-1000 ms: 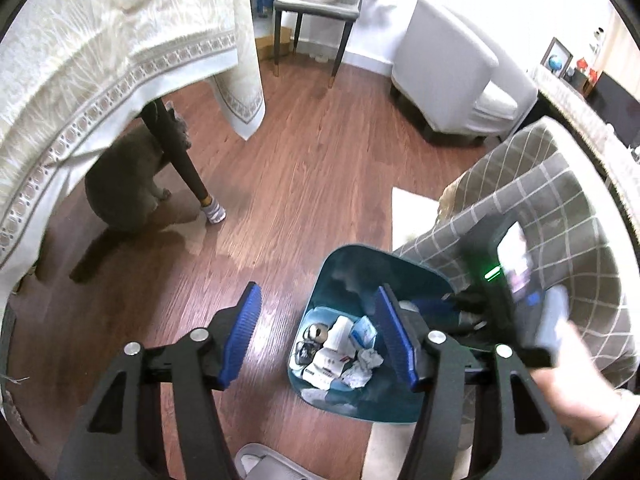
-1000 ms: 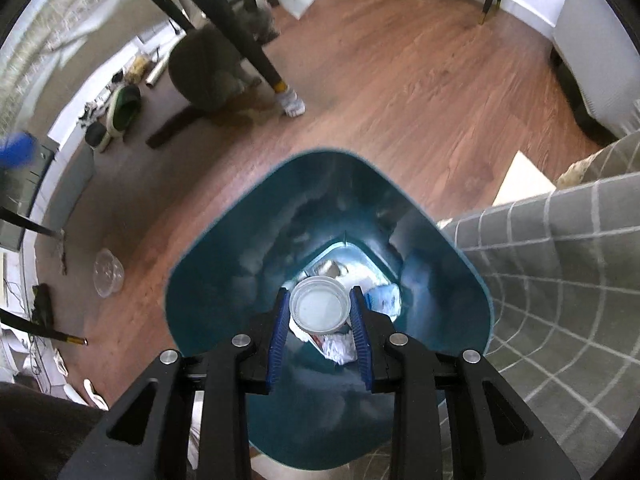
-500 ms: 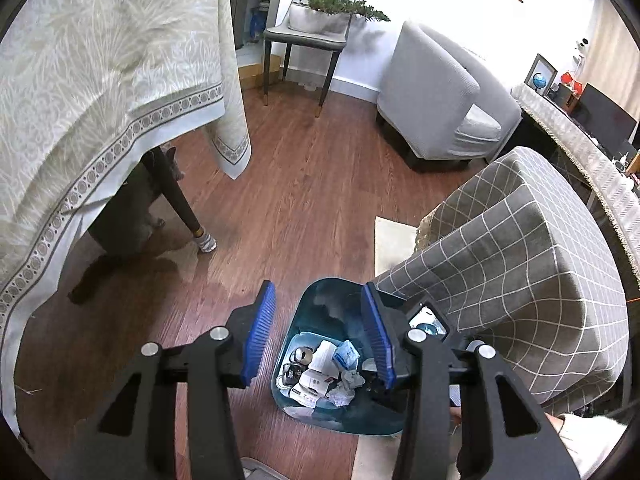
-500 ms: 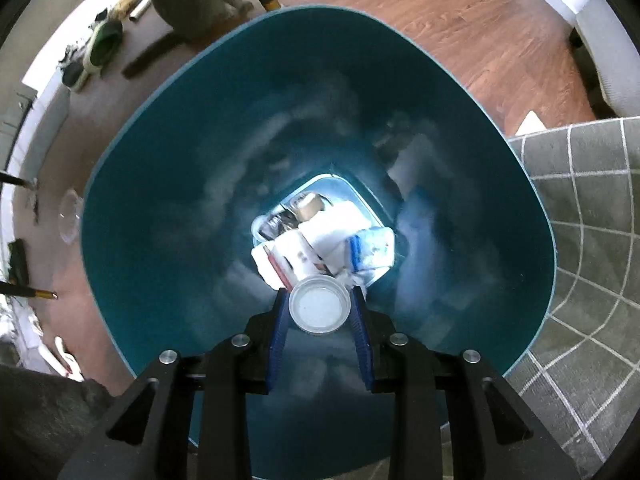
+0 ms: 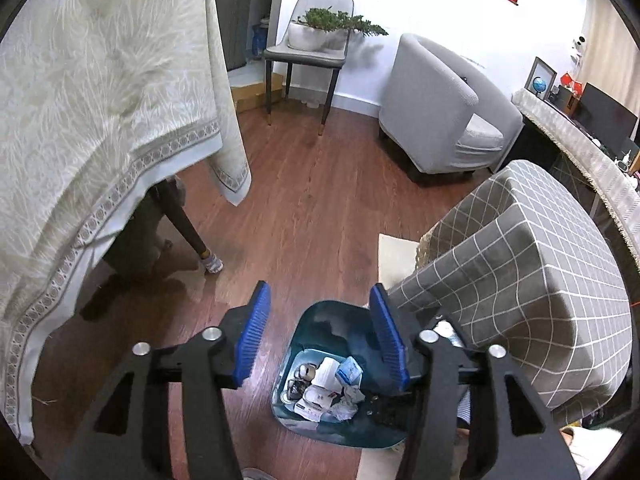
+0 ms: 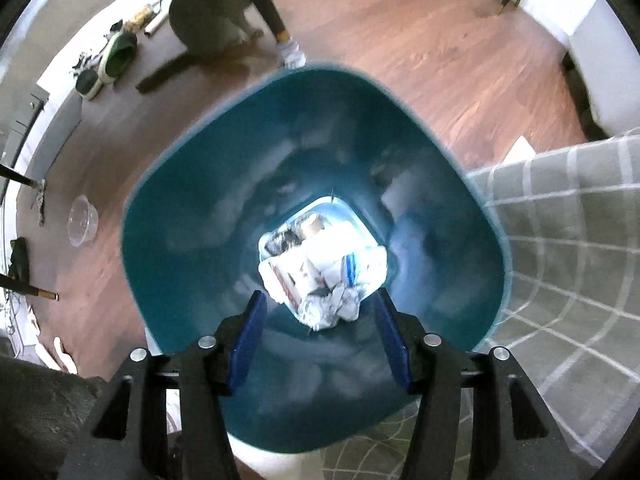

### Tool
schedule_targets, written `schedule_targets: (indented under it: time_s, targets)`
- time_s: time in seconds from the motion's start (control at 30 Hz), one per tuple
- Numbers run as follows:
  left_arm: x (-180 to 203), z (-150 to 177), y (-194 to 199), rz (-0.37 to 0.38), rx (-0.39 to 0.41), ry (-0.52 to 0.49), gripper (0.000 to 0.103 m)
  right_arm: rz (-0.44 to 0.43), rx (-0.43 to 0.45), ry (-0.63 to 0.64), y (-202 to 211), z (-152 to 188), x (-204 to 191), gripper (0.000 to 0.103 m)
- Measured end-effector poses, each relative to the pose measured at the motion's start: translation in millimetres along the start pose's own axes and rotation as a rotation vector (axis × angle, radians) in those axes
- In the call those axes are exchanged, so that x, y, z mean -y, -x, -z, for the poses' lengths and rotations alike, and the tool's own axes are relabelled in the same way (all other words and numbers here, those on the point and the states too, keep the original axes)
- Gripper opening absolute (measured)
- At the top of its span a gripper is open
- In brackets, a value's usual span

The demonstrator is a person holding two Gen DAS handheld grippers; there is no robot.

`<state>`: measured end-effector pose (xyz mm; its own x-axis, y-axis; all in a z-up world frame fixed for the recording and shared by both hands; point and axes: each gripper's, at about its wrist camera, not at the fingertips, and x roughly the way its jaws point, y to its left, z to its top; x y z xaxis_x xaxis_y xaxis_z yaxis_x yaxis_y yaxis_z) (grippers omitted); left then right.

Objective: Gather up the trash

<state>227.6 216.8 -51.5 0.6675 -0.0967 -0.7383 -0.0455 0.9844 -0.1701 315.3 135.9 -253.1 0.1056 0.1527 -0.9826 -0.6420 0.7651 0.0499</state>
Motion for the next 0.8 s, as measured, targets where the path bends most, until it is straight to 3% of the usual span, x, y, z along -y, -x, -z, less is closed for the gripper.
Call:
schedule_targets:
  time_s: [0.33, 0.6, 0.8]
  targets:
    - [13.3, -13.4, 22.1, -0.067, 0.094, -0.035, 0.072, -0.002, 0.245, 0.017, 94.7, -10.3, -2.3, 0.049]
    - [22.6, -17.5, 63.7, -0.105, 0.249, -0.059, 0.088, 0.071, 0.514, 0.019, 188.9, -15.6, 4.2, 0.049]
    - [28.0, -10.7, 82.7, -0.14, 0.308, -0.057, 0.095, 0.119, 0.664, -0.051, 247.9, 12.1, 23.8, 0.053]
